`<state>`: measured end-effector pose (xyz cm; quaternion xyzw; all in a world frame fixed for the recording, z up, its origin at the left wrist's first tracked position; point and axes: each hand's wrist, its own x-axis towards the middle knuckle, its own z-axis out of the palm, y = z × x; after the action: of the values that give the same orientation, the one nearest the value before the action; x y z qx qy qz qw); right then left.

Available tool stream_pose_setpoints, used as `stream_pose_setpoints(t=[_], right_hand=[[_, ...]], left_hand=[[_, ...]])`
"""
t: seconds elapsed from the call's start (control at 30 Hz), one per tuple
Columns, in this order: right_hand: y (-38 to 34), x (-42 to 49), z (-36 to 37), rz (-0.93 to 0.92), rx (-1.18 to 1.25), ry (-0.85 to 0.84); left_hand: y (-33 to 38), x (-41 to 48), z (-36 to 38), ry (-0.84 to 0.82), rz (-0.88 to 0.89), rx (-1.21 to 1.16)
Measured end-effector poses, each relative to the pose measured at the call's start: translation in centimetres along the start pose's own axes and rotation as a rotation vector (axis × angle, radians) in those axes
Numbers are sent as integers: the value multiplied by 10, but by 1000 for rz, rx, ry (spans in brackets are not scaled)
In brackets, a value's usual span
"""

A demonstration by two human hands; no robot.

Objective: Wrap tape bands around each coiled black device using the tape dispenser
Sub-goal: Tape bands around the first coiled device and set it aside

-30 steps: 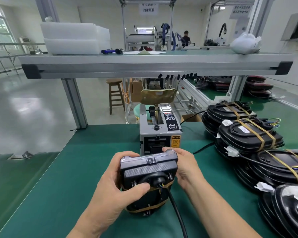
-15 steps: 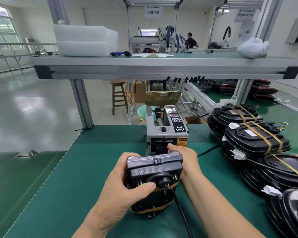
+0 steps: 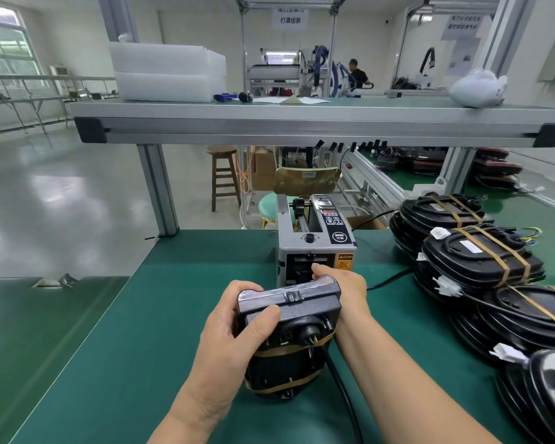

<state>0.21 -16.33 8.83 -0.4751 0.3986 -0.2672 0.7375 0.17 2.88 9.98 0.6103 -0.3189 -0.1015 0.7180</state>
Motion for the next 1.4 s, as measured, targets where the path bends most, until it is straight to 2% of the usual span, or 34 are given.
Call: stream_pose_setpoints(t=[0.3, 0.8, 0.93, 1.17, 1.4], right_hand=[[1, 2, 7, 1, -38, 81], [0, 3, 8, -6, -97, 122], [-3, 1, 4, -16, -87, 79], [-14, -4, -7, -89, 63, -113], [-4, -6, -10, 2, 69, -84]], left_hand=[[-1, -1, -2, 12, 29, 2], [-3, 4, 2, 51, 16, -39], [-3, 6, 5, 70, 7, -32], [0, 11, 15, 192, -22, -25], [1, 13, 22, 225, -35, -1]])
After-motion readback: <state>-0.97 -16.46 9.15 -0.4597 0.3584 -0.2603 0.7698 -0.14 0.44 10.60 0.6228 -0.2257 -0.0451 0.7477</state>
